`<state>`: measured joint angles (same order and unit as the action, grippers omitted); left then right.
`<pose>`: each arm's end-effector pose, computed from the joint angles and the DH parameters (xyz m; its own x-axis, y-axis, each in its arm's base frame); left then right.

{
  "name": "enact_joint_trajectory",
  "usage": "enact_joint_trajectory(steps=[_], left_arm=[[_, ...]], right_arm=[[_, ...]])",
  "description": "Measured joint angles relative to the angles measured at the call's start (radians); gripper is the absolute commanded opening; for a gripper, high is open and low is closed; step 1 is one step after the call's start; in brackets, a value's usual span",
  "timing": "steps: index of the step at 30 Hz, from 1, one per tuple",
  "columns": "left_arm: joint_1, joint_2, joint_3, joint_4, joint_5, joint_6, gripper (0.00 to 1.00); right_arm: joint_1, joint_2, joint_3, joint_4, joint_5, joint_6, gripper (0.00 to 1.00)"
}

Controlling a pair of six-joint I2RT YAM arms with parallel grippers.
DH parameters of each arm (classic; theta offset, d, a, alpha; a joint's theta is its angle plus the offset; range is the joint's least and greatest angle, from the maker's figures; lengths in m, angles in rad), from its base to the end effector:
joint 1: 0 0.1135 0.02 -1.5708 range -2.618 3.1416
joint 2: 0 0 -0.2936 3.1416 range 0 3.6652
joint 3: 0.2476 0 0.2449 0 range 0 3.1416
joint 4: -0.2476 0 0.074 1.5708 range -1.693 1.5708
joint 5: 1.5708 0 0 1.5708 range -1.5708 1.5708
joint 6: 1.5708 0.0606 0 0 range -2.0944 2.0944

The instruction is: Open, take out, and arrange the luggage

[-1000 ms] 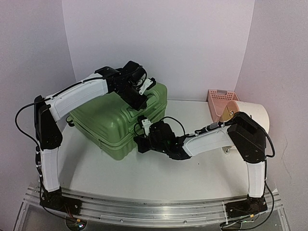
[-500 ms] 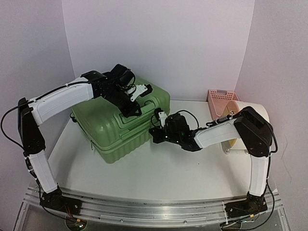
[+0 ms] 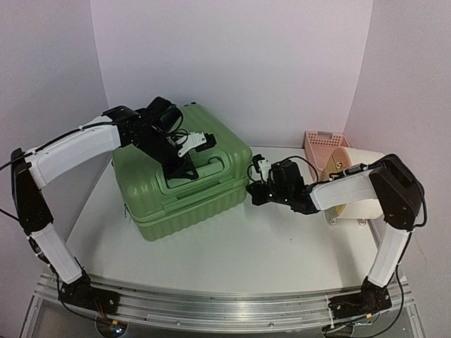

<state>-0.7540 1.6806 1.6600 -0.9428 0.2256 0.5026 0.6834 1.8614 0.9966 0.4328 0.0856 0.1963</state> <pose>0.2581 -0.2609 0.3512 -0.1583 0.7927 -0.5886 0.9546 0.2752 0.1140 0.3335 0.2649 0.1968 -0.4294 -0.0990 -0.8977 -0.4947 0.8574 0.1420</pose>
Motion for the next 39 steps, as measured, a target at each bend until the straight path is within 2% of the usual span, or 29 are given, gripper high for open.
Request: enact_joint_trajectory(steps=[6, 13, 21, 27, 29, 31, 33, 36, 39], left_arm=[[0.002, -0.032, -0.042, 0.021, 0.014, 0.052, 0.0], [0.003, -0.1, -0.121, 0.036, 0.038, 0.132, 0.0], [0.003, -0.122, -0.134, 0.008, 0.05, 0.23, 0.0], [0.007, -0.181, -0.164, -0.044, 0.051, 0.421, 0.0], [0.007, -0.188, -0.164, -0.053, 0.056, 0.465, 0.09], [0.007, -0.193, -0.164, -0.059, 0.061, 0.505, 0.55], [0.003, -0.195, -0.16, -0.092, 0.07, 0.539, 0.77], [-0.014, -0.184, -0.114, -0.179, 0.09, 0.524, 0.84], [-0.016, -0.129, 0.045, -0.214, 0.155, 0.45, 0.86]], right_arm=[[-0.03, -0.02, 0.002, -0.044, -0.069, -0.137, 0.0], [-0.132, 0.019, 0.111, -0.14, -0.232, -0.292, 0.0], [-0.166, 0.162, 0.317, -0.213, -0.331, -0.381, 0.0], [-0.167, 0.321, 0.536, -0.237, -0.359, -0.363, 0.0], [-0.166, 0.332, 0.541, -0.215, -0.354, -0.352, 0.0], [-0.163, 0.331, 0.518, -0.182, -0.348, -0.34, 0.0], [-0.154, 0.323, 0.469, -0.106, -0.328, -0.328, 0.0], [-0.134, 0.294, 0.395, -0.026, -0.286, -0.317, 0.0], [-0.112, 0.266, 0.341, 0.008, -0.249, -0.299, 0.0]])
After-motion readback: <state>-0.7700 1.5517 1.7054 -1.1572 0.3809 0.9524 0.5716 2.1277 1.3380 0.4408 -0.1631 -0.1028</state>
